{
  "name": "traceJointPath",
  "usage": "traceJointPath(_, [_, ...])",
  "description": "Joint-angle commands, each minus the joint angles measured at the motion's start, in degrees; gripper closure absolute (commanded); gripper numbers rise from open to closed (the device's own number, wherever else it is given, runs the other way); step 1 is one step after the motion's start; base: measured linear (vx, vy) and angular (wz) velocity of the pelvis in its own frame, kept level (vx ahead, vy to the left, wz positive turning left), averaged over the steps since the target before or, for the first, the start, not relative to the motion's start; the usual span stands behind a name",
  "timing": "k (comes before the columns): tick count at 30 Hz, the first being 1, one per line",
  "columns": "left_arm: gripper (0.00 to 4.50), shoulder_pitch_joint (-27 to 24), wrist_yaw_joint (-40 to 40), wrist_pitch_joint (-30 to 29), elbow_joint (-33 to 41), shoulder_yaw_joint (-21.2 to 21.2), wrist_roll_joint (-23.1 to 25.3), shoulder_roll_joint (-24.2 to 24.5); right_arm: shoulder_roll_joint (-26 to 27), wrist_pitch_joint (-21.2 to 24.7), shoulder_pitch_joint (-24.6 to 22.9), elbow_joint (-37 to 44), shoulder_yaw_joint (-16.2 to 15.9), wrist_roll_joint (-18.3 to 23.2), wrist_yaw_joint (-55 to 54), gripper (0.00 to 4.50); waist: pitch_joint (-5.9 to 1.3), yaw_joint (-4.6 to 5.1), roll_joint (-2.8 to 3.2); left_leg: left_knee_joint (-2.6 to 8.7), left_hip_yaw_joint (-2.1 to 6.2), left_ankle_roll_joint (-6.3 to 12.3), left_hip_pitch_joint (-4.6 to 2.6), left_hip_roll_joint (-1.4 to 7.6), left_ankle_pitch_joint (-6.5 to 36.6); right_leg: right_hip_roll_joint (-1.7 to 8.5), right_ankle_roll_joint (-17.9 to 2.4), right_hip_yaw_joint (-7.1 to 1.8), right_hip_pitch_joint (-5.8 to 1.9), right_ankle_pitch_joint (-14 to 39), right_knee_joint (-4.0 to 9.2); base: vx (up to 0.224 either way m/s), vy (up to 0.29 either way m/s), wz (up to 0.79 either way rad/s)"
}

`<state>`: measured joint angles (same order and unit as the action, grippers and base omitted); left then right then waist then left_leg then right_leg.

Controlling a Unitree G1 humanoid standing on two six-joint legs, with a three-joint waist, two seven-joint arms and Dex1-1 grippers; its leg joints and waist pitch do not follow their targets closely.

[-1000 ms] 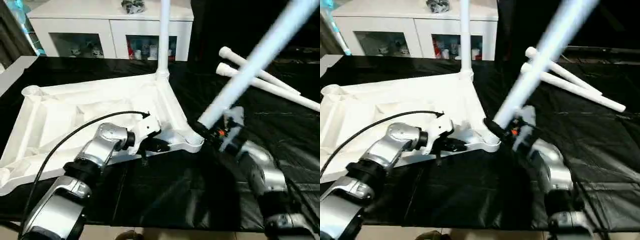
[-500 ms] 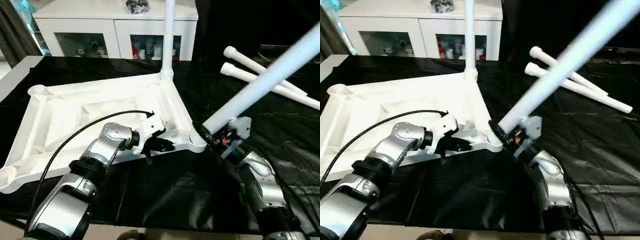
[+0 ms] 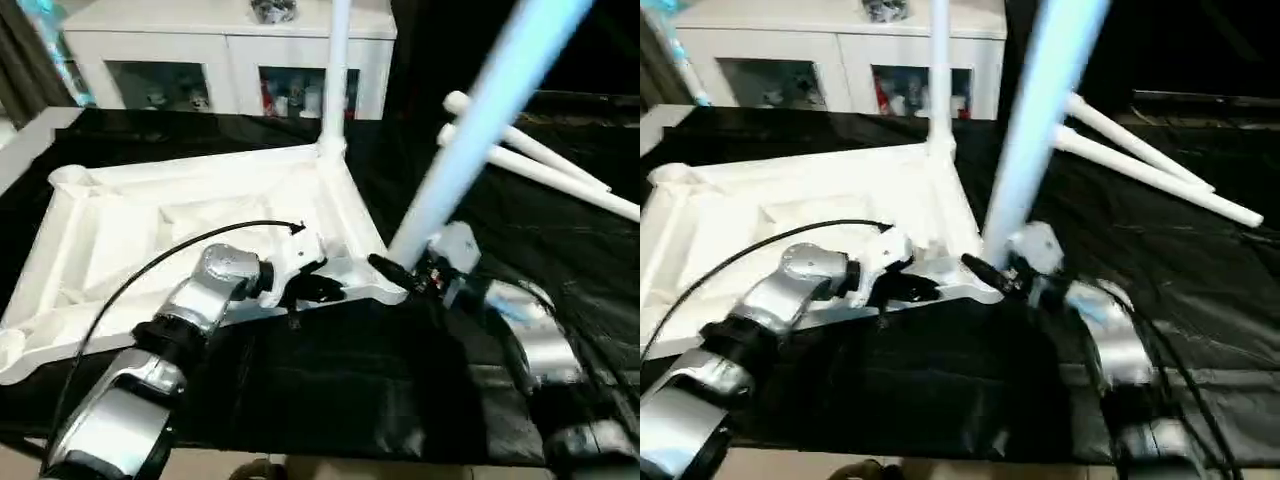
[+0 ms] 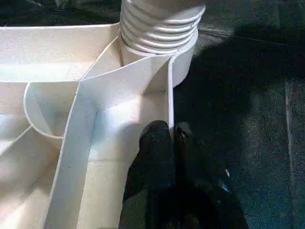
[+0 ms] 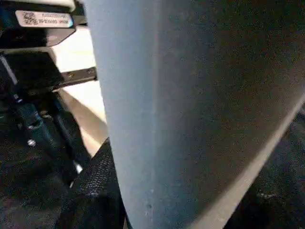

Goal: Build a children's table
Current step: Insert table leg to table base, then rotate leg to tighten

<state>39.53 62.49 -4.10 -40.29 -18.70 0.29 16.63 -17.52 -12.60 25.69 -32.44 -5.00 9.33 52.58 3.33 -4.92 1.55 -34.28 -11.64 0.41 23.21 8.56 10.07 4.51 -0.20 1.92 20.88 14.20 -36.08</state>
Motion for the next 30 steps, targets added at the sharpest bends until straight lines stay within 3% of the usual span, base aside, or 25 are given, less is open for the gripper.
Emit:
traceJointPath(1, [4.5, 0.88, -1.84, 1.17, 2.65, 3.34, -1.12, 0.93, 0.42, 2.52, -1.32, -4.43, -4.38, -1.81, 4.42, 2.57, -3.45, 0.37, -1.56, 4.36, 2.29, 4.74, -1.84, 5.39, 9.99, 5.23, -13.49, -2.4, -0.7, 7.07, 4.9, 0.0, 0.0, 0.0])
traceJointPath(3, [4.5, 0.69, -1.26, 1.27, 3.18, 3.07, -1.07, 1.14, 0.51, 2.72, -0.12, -6.01, -4.21, -1.47, 5.41, 2.57, -3.48, 0.43, -1.68, 4.31, 2.27, 4.86, -1.82, 5.36, 9.39, 5.18, -14.09, -2.29, -0.76, 5.46, 4.62, 0.0, 0.0, 0.0])
traceJointPath(10, [4.5, -0.02, 3.04, 1.33, 5.89, 1.3, -1.29, 2.26, -0.32, 3.02, 3.2, -10.98, -3.74, -1.4, 9.92, 2.57, -3.7, 0.65, -1.27, 4.04, 2.2, 5.34, -1.75, 5.4, 7.89, 5.12, -16.03, -2.06, -1.13, 0.78, 4.06, 0.0, 0.0, 0.0])
traceJointPath(11, [4.5, -0.12, 4.07, 1.63, 6.48, 0.79, -1.22, 2.6, -0.61, 3.32, 3.48, -11.35, -3.83, -1.28, 11.13, 2.57, -3.72, 0.47, -0.62, 4.03, 2.29, 5.29, -1.83, 5.44, 7.69, 5.13, -16.18, -2.05, -1.04, 0.12, 3.94, 0.0, 0.0, 0.0])
traceJointPath(12, [4.5, -0.14, 5.3, 1.68, 6.98, 0.15, -1.12, 2.95, -0.9, 3.56, 3.7, -11.65, -4.11, -1.3, 12.68, 2.57, -3.81, 0.64, -0.94, 4.0, 2.26, 5.6, -1.76, 5.47, 7.12, 4.97, -16.48, -1.94, -1.19, -1.72, 3.76, 0.0, 0.0, 0.0])
traceJointPath(13, [4.5, -0.16, 6.16, 1.97, 7.31, -0.42, -0.88, 3.24, -1.13, 3.68, 3.7, -11.57, -4.54, -1.43, 14.0, 2.57, -3.59, 0.43, 0.16, 4.09, 2.32, 5.57, -1.87, 5.48, 7.48, 4.78, -16.89, -1.87, -0.92, -3.06, 3.67, 0.0, 0.0, 0.0])
traceJointPath(14, [4.5, -0.27, 7.04, 2.15, 7.64, -0.94, -0.7, 3.53, -1.25, 3.89, 3.51, -11.2, -5.01, -1.5, 15.3, 2.57, -3.65, 0.52, -0.09, 4.14, 2.23, 5.53, -1.97, 5.54, 8.02, 4.61, -17.1, -1.84, -0.91, -3.78, 3.66, 0.0, 0.0, 0.0])
traceJointPath(16, [4.5, -0.43, 8.07, 2.56, 7.88, -1.63, -0.35, 3.86, -1.22, 4.25, 3.02, -10.36, -5.61, -1.47, 16.94, 2.57, -3.53, 0.45, 0.31, 4.3, 2.39, 5.17, -1.95, 5.58, 9.46, 4.65, -17.84, -1.74, -1.02, -5.86, 3.36, 0.0, 0.0, 0.0])
traceJointPath(20, [4.5, -0.7, 10.05, 3.08, 8.31, -2.53, -0.15, 4.3, -1.13, 4.74, 2.01, -8.81, -6.47, -1.37, 19.11, 2.57, -3.38, 0.45, 0.18, 4.51, 2.4, 4.26, -2.02, 5.63, 11.51, 4.85, -18.15, -1.8, -1.13, -5.35, 3.56, 0.0, 0.0, 0.0])
traceJointPath(30, [4.5, 0.11, 11.89, 4.0, 7.02, -3.29, 0.41, 4.93, -0.27, 5.84, 1.19, -7.51, -7.32, -1.02, 21.19, 2.57, -2.76, 0.31, 0.2, 5.42, 2.5, 0.24, -2.42, 5.75, 17.19, 5.03, -17.32, -2.14, -0.73, 2.48, 4.37, 0.0, 0.0, 0.0])
